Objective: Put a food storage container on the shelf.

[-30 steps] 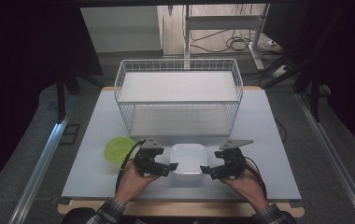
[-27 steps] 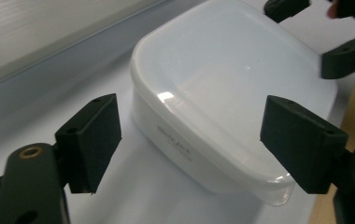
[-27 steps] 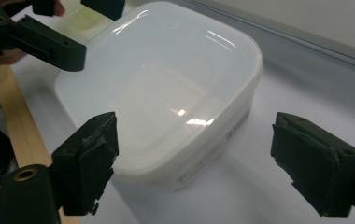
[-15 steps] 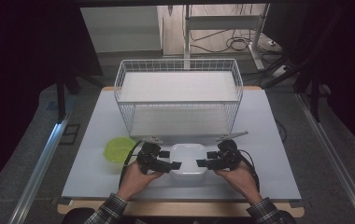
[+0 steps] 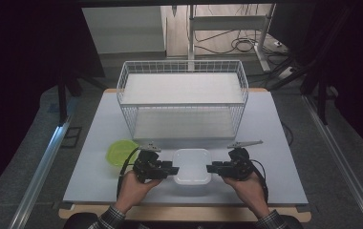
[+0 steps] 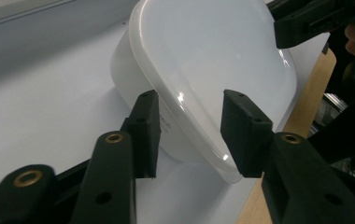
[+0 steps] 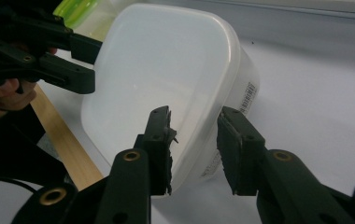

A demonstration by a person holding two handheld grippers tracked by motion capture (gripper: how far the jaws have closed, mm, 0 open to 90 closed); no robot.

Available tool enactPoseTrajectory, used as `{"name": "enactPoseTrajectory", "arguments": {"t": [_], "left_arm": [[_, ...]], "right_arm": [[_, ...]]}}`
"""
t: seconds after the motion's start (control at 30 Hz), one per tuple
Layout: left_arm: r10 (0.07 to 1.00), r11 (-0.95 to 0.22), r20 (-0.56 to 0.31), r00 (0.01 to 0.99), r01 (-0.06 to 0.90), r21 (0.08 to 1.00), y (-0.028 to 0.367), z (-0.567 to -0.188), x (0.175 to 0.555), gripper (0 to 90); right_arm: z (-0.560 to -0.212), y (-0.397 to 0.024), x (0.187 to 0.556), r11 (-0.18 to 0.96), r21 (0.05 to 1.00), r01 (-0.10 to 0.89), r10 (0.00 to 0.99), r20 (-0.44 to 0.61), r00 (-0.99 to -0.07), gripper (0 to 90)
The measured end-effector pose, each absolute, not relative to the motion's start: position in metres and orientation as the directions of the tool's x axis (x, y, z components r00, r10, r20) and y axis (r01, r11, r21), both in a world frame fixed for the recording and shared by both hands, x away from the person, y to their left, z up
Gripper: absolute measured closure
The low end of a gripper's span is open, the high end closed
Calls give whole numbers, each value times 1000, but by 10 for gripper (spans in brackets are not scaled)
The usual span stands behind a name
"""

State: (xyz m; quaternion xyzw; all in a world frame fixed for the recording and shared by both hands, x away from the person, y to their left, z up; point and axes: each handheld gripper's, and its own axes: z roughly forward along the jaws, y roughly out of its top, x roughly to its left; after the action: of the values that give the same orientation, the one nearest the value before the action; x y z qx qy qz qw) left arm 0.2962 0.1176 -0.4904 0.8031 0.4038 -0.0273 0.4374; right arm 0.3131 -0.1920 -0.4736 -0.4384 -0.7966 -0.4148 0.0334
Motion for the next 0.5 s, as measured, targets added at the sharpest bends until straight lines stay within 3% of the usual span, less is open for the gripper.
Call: {"name": "enactPoseTrajectory", "arguments": {"t": [0.07,0.17,0.5], "left_arm": [[632,-266,-406,660,677,686,120,-489,294,641],[647,-242,-397,651,669,703,123,-486,291,768],[678,-202,-392,622,671,714,123,-488,289,789]], "right_arm": [[-473,-192,311,260,634,728,677,418,-606,697],[-471,-196,309,218,649,729,678,437,-591,789],[-468,-188,301,246,719,650,705,328,-629,790]]}}
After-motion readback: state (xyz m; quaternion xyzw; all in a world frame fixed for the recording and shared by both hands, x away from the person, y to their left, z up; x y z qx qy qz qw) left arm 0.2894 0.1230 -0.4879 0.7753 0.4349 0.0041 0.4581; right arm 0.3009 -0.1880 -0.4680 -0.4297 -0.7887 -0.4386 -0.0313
